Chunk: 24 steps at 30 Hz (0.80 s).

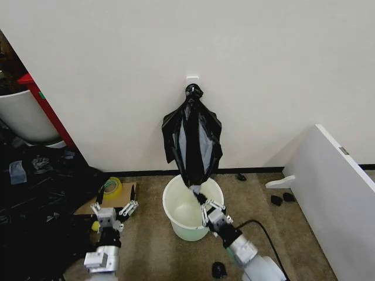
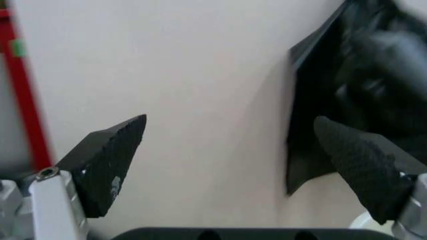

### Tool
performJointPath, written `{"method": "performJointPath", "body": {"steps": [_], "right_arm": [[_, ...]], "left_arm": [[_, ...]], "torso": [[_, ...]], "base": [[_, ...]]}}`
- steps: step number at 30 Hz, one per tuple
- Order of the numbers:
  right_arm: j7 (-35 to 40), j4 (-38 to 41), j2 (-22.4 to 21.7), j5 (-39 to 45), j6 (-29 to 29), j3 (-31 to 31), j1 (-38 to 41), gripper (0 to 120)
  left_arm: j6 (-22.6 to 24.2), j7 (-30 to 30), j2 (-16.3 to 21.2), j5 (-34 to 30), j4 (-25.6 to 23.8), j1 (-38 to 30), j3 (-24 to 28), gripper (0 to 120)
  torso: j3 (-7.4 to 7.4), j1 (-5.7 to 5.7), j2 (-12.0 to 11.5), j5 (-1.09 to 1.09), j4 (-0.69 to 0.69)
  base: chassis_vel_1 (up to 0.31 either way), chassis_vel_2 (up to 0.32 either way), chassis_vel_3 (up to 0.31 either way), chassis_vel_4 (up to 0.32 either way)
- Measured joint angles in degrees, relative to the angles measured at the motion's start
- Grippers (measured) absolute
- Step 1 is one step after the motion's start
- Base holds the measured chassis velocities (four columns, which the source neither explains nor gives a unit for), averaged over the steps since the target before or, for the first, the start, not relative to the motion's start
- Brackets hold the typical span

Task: Place the garbage bag over the trash bin.

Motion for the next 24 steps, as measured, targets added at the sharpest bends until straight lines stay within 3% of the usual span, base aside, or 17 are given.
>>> {"method": "performJointPath", "body": {"steps": [2, 3, 6, 7, 10, 12, 17, 24], "right_arm": [[0.3, -1.0, 0.8, -4.4, 0.4, 0.3, 0.7, 0], [0.3, -1.0, 0.8, -4.4, 0.4, 0.3, 0.7, 0], [0.3, -2.2, 1.8, -8.5, 1.5, 0.9, 1.2, 0], [0.3, -2.2, 1.8, -8.5, 1.5, 0.9, 1.2, 0], [0.2, -3.0, 2.8, -10.8, 2.0, 1.1, 1.6, 0], [0.2, -3.1, 3.0, -11.1, 2.1, 1.2, 1.6, 0], [0.0, -3.7, 4.4, -13.4, 2.8, 1.6, 1.2, 0], [-0.2, -4.1, 4.4, -13.9, 3.6, 2.2, 0.8, 0]], "left_arm": [[2.7, 0.7, 5.1, -3.7, -2.0, -3.8, 2.1, 99], [2.7, 0.7, 5.1, -3.7, -2.0, -3.8, 2.1, 99], [7.4, 0.9, 14.2, -11.5, -4.9, -10.5, 5.6, 99], [7.4, 0.9, 14.2, -11.5, -4.9, -10.5, 5.6, 99], [12.8, -0.8, 20.8, -20.1, -7.4, -17.4, 10.5, 98], [14.3, -1.6, 21.6, -21.4, -7.7, -19.3, 12.1, 98], [24.0, -7.3, 23.7, -30.7, -8.7, -35.5, 24.4, 96], [29.8, -13.1, 21.2, -39.6, -5.9, -45.9, 31.7, 95]], "torso": [[0.0, 0.0, 0.0, -0.01, 0.0], [0.0, 0.0, 0.0, -0.01, 0.0], [0.0, 0.0, 0.0, 0.0, -0.01], [0.0, 0.0, 0.0, 0.0, -0.01], [0.0, -0.01, 0.0, 0.02, 0.01], [0.0, -0.01, 0.0, 0.01, 0.02], [0.0, -0.01, 0.0, 0.01, -0.03], [0.0, 0.0, 0.0, 0.01, -0.01]], "base": [[0.0, 0.0, 0.0, 0.0], [0.0, 0.0, 0.0, 0.0], [0.0, 0.0, 0.0, 0.0], [0.0, 0.0, 0.0, 0.0], [0.0, 0.0, 0.0, 0.0], [0.0, 0.0, 0.0, 0.0], [0.0, 0.0, 0.0, 0.0], [0.0, 0.0, 0.0, 0.0]]}}
